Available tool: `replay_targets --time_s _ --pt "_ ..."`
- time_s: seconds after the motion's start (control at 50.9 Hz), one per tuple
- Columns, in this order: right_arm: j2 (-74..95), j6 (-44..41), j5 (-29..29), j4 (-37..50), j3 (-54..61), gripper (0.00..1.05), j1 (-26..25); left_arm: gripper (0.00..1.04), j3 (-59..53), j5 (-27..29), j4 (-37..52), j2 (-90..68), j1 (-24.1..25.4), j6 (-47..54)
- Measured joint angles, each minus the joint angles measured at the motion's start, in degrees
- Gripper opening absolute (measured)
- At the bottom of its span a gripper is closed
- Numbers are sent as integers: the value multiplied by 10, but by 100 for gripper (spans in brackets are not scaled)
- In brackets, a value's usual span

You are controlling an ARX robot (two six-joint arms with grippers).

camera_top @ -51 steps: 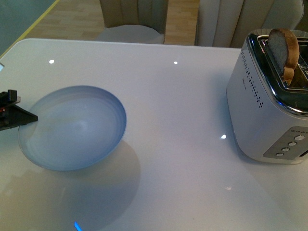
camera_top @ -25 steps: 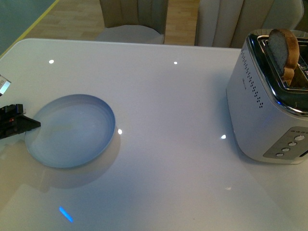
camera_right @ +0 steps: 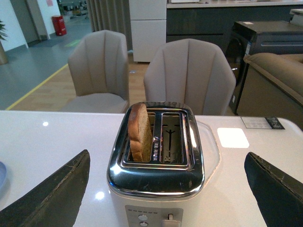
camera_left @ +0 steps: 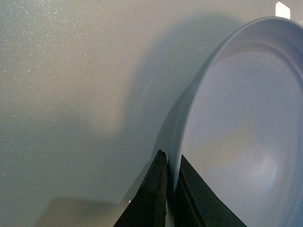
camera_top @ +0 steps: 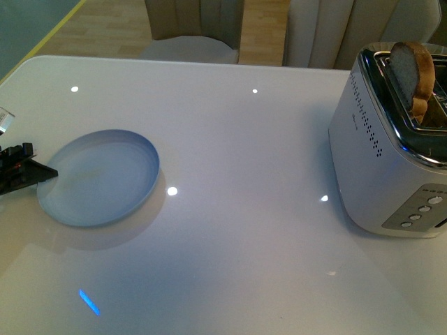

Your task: Left arm holds plate, right arm toasts bread

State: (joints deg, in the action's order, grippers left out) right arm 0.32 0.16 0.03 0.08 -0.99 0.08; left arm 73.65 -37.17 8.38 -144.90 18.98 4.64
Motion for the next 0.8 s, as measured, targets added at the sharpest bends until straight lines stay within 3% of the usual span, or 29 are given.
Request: replay_targets --time_s 0.275,0.628,0.766,0.805 --pt "0 0 0 0 0 96 0 3 13 -2 -21 -5 2 -11" --pt "0 0 0 0 0 96 0 76 -21 6 -24 50 19 -15" --pt "0 0 0 0 0 96 0 98 -68 1 -10 122 28 -13" --pt "0 0 0 0 0 96 0 99 -80 1 -9 144 28 -12"
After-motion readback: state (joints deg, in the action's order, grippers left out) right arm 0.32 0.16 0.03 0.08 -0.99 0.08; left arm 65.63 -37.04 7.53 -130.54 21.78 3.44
